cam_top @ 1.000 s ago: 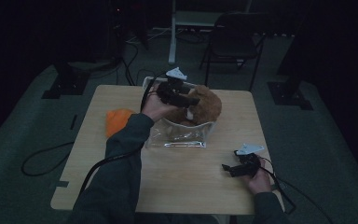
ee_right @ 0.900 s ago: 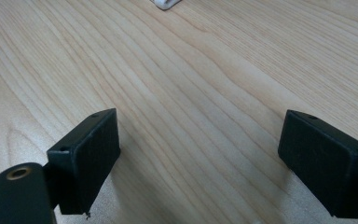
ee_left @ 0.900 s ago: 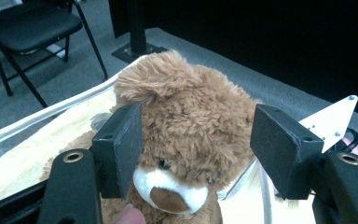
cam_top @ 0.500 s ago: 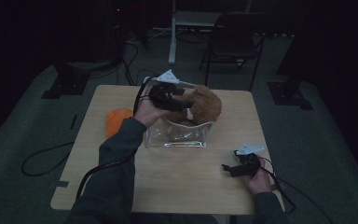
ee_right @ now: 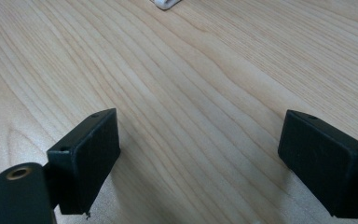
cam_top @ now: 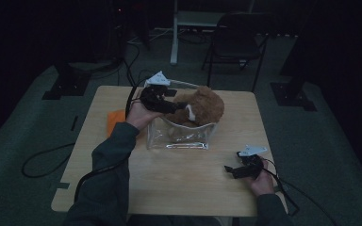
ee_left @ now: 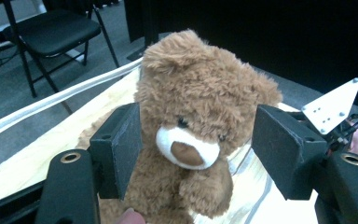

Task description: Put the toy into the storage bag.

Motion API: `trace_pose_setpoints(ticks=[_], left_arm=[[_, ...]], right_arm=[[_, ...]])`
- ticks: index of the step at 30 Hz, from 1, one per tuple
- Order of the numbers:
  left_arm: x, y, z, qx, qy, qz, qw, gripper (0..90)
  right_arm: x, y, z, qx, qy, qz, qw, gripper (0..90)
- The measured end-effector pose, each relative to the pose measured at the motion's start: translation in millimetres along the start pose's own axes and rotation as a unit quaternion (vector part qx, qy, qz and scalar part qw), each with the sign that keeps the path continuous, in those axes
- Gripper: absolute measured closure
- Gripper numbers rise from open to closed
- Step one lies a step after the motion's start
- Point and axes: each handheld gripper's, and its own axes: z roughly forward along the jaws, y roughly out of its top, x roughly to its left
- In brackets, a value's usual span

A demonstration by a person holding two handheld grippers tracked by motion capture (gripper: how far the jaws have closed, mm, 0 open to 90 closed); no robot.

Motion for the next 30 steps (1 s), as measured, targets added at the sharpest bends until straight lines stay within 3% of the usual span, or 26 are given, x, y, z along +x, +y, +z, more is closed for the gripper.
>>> trace_pose_setpoints(ticks=[12,30], left_arm=[[3.4,-6.0,-12.4,0.002,0.024,0.007,0.9997,33.5],[24.6,-24.2,-31.8,0.004,0.067,-0.015,0.9977,33.4]], right_arm=[[0.1,0.0,0.0,0.0,0.0,0.0,1.0,12.0],[0.5,0.0,0.1,0.0,-0.001,0.001,1.0,12.0]])
